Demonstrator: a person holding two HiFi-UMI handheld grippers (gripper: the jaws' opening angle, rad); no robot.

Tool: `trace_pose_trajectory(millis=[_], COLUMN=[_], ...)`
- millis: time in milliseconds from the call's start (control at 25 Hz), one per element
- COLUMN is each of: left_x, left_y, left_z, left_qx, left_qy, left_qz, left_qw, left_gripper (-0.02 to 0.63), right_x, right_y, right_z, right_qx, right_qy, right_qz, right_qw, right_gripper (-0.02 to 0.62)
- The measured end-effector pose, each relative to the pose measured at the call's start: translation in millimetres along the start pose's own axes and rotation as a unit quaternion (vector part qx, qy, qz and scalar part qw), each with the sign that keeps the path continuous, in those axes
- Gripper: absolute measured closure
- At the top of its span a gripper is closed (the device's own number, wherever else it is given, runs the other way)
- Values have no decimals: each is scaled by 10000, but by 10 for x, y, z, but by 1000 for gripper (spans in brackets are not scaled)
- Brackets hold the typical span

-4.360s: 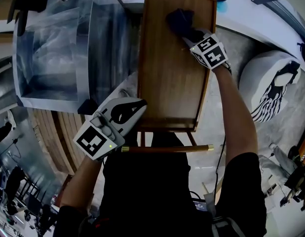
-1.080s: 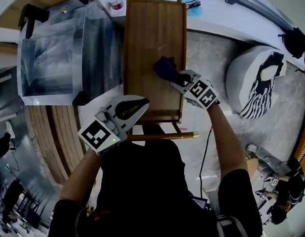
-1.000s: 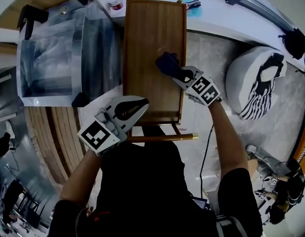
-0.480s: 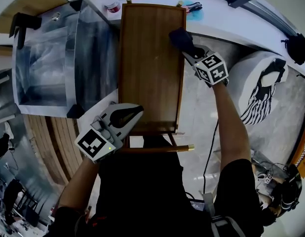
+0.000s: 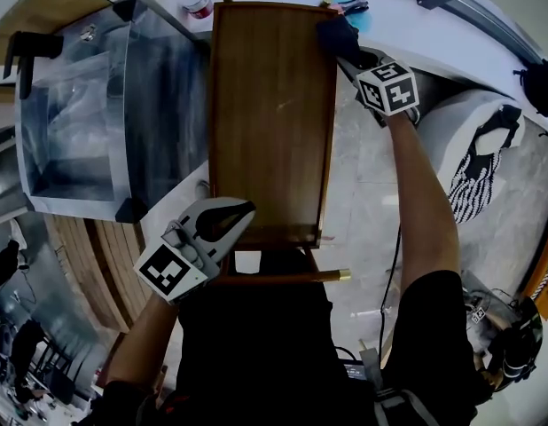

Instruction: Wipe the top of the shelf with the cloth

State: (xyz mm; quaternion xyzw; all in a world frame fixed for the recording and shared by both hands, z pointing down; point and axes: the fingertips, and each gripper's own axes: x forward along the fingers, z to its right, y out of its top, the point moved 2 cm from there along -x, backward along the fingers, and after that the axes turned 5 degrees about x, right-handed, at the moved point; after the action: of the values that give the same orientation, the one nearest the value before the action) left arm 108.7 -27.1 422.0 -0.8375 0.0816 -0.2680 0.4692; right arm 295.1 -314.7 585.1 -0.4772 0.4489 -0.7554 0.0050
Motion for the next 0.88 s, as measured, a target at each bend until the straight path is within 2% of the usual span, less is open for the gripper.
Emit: trace_pose_trajectory(millis=[400,880], left_x=[-93,-123], left_y=[-55,69], left_z=[-40,68], left_qx=[-89,102], left_qy=[155,-67], left_qz=[-63,23], left_qw=[9998,9999], left_gripper=[578,578], right_x=[214,-98], right_y=[-35,-580], right_z=[190,-342], right_qx=[286,316], right_qy=[-93,151], right_qz=[-260,-488], right_qw=[9992,9982], right_gripper=[509,509])
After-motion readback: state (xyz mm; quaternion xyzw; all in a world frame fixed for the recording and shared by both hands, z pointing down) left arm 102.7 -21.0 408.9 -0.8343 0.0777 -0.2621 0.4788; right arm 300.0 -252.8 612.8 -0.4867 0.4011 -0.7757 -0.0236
